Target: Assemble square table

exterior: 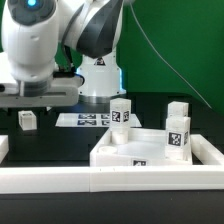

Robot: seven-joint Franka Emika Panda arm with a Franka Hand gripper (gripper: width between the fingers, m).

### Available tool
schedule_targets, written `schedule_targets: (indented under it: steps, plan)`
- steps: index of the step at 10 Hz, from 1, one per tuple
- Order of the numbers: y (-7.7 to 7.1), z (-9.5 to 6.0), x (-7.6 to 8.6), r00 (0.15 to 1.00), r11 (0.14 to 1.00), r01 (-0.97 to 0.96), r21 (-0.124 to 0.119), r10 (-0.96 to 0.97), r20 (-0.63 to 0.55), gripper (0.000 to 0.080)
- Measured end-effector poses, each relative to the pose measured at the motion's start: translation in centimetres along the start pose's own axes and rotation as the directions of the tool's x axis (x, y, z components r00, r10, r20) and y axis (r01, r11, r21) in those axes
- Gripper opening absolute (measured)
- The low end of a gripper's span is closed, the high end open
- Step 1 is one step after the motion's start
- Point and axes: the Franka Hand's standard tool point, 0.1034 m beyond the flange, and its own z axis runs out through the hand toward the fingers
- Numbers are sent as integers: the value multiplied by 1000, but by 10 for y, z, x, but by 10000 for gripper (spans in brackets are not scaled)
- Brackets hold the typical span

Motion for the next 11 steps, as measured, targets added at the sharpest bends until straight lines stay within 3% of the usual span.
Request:
schedule_targets:
  steps: [2,11]
  plan:
    - [-1,1,1,996,1000,-8,7,7,84,649]
    - [-1,32,-6,996,1000,0,20,-2,91,649]
